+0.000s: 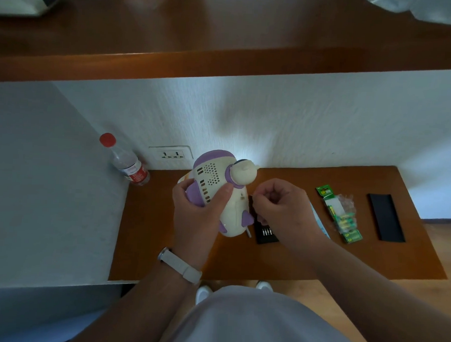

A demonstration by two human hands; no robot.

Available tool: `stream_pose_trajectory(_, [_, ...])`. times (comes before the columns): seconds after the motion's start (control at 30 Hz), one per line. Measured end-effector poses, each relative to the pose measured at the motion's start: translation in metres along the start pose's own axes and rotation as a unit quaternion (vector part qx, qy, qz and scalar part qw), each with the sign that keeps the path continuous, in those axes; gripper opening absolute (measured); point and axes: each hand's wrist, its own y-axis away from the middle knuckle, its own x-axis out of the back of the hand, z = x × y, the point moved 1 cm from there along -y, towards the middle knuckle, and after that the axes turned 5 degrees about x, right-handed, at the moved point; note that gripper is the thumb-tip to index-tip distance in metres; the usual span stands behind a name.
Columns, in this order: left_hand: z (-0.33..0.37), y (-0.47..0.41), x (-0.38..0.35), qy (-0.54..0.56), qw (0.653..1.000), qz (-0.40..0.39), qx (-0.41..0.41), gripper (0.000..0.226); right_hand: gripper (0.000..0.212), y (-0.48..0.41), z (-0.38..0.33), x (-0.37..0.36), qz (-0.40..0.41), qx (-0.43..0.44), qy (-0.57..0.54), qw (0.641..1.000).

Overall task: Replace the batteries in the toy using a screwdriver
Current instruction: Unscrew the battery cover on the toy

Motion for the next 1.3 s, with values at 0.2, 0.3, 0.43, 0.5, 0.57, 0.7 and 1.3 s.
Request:
stream_pose_trajectory(0.2, [-0.016, -0.013, 0.026, 0.021, 0.998, 0.024, 0.055, 0.078, 0.011, -0.023, 0.062, -0.007, -0.033, -0.052, 0.103, 0.993])
stream_pose_trajectory(0.3, [-0.027, -0.018, 0.043, -0.003, 0.997, 0.043, 0.063, 0.08, 0.012, -0.033, 0.101, -0.023, -0.074, -0.084, 0.168, 0.979])
stream_pose_trajectory(0.43, [-0.04, -0.022, 0.067, -0.005, 0.996, 0.053, 0.072, 0.092, 0.013, -0.045, 0.14, -0.043, -0.136, -0.095, 0.222, 0.961])
stream_pose_trajectory(0.5, [-0.046, -0.024, 0.077, -0.014, 0.996, 0.057, 0.067, 0.095, 0.01, -0.051, 0.153, -0.053, -0.17, -0.08, 0.258, 0.948])
stream_pose_trajectory(0.57, [-0.05, -0.024, 0.088, -0.01, 0.996, 0.067, 0.063, 0.095, 0.005, -0.057, 0.163, -0.063, -0.195, -0.055, 0.3, 0.932])
stream_pose_trajectory(0.7, [-0.056, -0.023, 0.106, 0.009, 0.995, 0.069, 0.07, 0.088, 0.01, -0.066, 0.177, -0.079, -0.23, -0.012, 0.368, 0.901])
stream_pose_trajectory(1.3, [-0.064, -0.032, 0.103, 0.028, 0.995, 0.029, 0.086, 0.088, 0.014, -0.065, 0.162, -0.074, -0.203, -0.055, 0.382, 0.9])
